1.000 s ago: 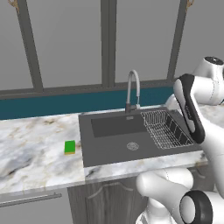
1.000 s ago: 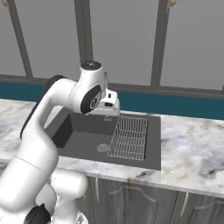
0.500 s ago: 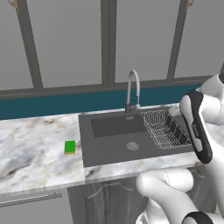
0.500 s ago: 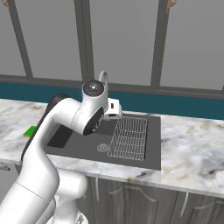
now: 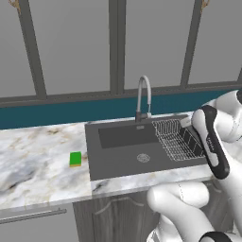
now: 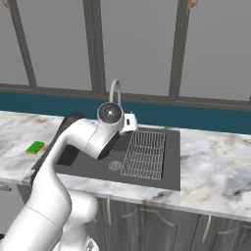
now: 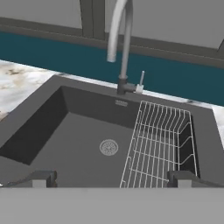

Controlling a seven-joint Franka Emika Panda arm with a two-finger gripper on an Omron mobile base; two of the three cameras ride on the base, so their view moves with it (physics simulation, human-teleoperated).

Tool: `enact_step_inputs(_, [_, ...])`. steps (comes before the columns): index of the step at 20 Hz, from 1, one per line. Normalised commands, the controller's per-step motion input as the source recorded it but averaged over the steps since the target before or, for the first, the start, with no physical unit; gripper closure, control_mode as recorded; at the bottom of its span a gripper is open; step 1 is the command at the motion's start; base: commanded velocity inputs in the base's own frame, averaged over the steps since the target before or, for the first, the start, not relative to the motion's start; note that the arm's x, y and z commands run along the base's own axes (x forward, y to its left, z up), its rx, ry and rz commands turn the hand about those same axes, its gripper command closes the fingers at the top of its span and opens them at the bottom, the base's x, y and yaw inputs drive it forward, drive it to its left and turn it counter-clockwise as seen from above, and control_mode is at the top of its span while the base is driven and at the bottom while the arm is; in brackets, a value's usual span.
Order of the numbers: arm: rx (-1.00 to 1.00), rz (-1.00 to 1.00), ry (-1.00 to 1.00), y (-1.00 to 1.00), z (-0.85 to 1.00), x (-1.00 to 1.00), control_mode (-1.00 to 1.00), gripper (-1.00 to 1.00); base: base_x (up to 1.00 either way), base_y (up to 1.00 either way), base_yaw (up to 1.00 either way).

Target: Soak the sponge with water for a few seconds and then drop it inside the sink.

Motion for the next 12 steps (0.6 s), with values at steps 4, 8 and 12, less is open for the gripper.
enact_step_inputs(4, [0.02,0.01,-0.08,-0.05,0.00,0.50,-1.00,-1.00,0.00,0.00,0.00])
enact_step_inputs(8, [0.02,0.00,-0.07,0.00,0.00,0.47,-1.00,-1.00,0.00,0.00,0.00])
enact_step_inputs(12, [0.00,-0.03,-0.02,0.00,0.02,0.38,-1.00,-1.00,0.00,0.00,0.00])
